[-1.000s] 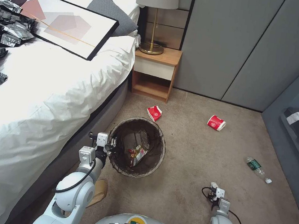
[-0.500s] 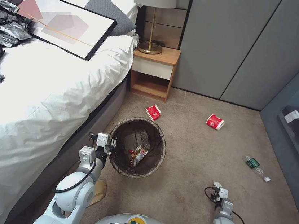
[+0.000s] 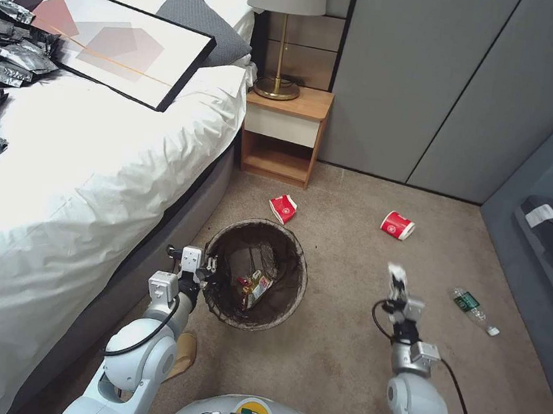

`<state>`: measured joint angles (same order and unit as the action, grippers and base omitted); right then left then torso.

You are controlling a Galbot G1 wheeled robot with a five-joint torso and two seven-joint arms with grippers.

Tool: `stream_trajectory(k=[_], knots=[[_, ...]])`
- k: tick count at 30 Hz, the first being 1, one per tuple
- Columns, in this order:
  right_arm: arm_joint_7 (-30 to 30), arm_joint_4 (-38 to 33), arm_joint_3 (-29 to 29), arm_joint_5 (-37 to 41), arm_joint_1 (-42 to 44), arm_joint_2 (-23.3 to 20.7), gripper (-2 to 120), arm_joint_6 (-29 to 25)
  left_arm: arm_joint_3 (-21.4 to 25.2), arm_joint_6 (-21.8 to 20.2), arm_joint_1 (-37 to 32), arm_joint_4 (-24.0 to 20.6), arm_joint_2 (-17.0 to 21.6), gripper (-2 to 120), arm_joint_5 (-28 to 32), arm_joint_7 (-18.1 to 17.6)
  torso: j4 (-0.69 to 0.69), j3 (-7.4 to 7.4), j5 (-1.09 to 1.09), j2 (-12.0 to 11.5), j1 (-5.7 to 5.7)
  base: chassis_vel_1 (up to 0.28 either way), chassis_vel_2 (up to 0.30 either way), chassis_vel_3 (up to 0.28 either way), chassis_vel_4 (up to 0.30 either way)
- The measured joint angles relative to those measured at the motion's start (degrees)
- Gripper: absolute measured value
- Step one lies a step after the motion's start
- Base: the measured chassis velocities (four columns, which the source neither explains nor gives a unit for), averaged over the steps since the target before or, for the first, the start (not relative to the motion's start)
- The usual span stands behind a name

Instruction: Pick up the trash bin, then pick up the garbage from the floor and place it into the trash bin.

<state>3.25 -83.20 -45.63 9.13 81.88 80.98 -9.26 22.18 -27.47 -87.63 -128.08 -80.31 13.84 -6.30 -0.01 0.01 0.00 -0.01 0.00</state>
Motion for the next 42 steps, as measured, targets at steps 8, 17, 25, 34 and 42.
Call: stream_trajectory(k=[8,17,25,34,42], knots=[[-7.38,-16.69,2.85,1.74,2.91,1.1,0,-8.56,-0.3,-0.02,0.05,0.29,-0.04,0,-0.07,0.02,0.03,-0.01,-0.04,0.0,0.0,0.0,0.0,0.0,0.0],[-31.05,-36.67,15.15,3.55,6.26,0.05,0,-15.37,-0.95,0.0,-0.05,0.72,-0.29,0,-0.66,0.16,0.0,-0.01,-0.01,0.01,0.0,0.0,0.0,0.0,0.0],[-39.41,-31.61,24.19,4.61,4.83,-3.59,0,-10.43,-1.47,0.03,0.03,1.04,-0.48,0,-0.91,0.23,0.01,-0.01,0.0,0.0,0.0,0.0,0.0,0.0,0.0],[-37.89,-26.51,28.08,1.47,4.35,-2.76,0,-10.73,-1.48,0.03,-0.03,0.97,-0.54,0,-0.94,0.23,0.01,0.0,0.0,0.0,0.0,0.0,0.0,0.0,0.0],[-36.89,-25.0,28.61,-0.03,4.1,-2.48,22,-10.78,-1.55,0.03,-0.05,0.93,-0.48,0,-0.96,0.23,0.01,0.0,0.0,0.01,0.0,0.0,0.0,0.0,0.0]])
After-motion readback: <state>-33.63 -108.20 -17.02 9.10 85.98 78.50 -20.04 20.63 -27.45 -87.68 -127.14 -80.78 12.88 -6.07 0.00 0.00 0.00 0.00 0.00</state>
